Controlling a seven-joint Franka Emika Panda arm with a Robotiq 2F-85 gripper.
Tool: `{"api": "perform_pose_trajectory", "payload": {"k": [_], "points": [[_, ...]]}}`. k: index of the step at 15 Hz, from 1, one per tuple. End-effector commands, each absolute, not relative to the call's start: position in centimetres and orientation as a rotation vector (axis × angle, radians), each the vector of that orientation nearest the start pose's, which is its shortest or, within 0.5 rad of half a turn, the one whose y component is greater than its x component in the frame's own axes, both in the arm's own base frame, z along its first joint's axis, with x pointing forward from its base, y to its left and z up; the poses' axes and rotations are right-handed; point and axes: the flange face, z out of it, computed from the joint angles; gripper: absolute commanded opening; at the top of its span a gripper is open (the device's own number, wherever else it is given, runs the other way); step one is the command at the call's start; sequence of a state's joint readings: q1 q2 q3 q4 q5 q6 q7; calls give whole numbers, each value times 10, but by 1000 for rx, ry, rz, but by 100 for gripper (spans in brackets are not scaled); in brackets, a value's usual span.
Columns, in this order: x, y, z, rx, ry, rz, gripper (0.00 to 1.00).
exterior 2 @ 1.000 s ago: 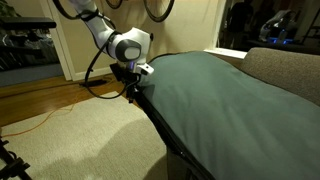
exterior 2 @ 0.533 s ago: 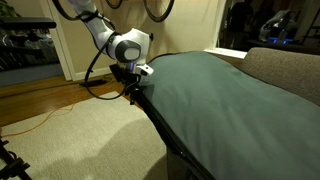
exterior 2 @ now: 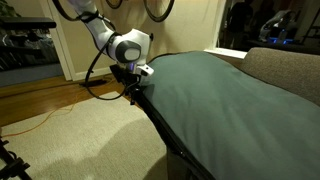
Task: Close the zip on the green bag
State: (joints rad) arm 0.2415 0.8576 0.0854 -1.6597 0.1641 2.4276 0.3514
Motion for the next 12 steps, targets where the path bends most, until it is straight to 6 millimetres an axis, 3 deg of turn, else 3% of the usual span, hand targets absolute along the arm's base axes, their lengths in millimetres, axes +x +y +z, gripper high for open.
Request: {"api": "perform_pose_trajectory", "payload": {"k": [1, 10, 12], "points": [[635, 209, 99, -3000, 255, 163, 68], [638, 211, 98, -3000, 261, 170, 10], [637, 212, 98, -3002, 263, 172, 4]]}}
